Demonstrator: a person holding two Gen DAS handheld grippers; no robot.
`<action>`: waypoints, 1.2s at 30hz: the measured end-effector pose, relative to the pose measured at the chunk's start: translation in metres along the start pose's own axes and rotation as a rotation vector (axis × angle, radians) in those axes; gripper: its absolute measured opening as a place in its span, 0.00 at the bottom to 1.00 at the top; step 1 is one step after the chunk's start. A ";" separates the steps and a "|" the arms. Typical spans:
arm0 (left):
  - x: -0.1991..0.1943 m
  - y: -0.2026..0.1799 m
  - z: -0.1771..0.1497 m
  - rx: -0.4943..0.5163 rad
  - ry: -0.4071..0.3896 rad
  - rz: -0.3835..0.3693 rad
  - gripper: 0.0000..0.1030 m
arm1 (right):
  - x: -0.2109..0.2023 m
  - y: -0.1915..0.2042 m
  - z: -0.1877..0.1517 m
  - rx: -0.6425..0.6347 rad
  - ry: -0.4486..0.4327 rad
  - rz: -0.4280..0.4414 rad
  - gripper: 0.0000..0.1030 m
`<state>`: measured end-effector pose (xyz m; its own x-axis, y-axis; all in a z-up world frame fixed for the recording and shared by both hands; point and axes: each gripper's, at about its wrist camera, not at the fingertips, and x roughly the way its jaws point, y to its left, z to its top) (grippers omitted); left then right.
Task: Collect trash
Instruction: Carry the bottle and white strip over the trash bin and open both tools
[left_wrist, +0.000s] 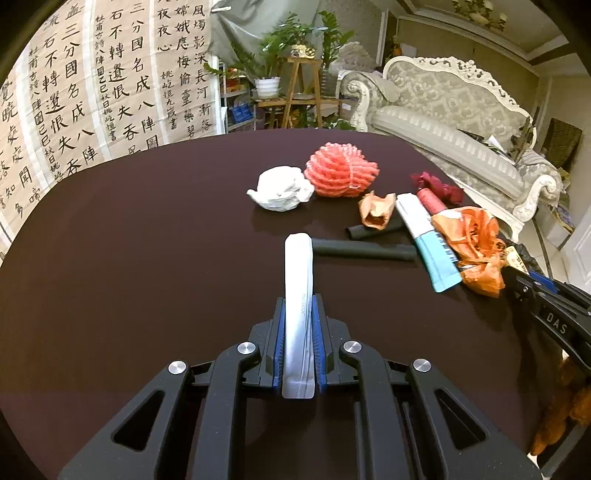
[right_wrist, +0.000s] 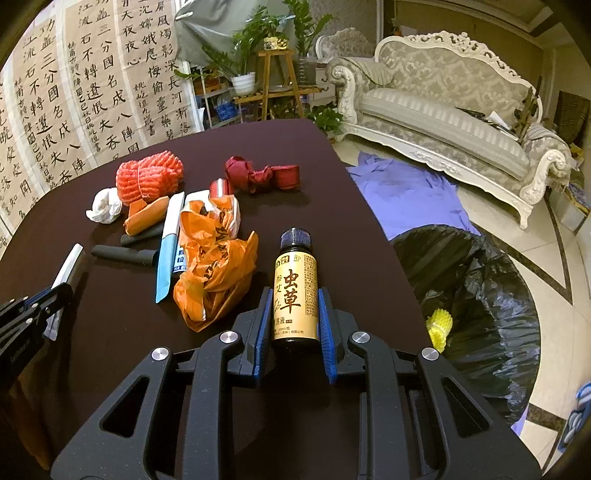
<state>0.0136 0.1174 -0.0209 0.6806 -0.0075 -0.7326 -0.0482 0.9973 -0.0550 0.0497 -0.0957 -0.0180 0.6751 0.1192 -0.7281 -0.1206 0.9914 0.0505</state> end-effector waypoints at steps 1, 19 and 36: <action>-0.002 -0.003 -0.001 0.002 -0.004 -0.003 0.14 | -0.002 -0.002 -0.001 0.002 -0.004 -0.004 0.22; -0.026 -0.150 0.014 0.209 -0.110 -0.261 0.14 | -0.061 -0.123 -0.020 0.178 -0.102 -0.229 0.22; 0.037 -0.265 0.030 0.374 -0.061 -0.283 0.14 | -0.026 -0.186 -0.027 0.261 -0.062 -0.253 0.23</action>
<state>0.0733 -0.1451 -0.0130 0.6712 -0.2896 -0.6824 0.4042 0.9146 0.0094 0.0351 -0.2850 -0.0265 0.7037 -0.1368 -0.6972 0.2405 0.9692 0.0525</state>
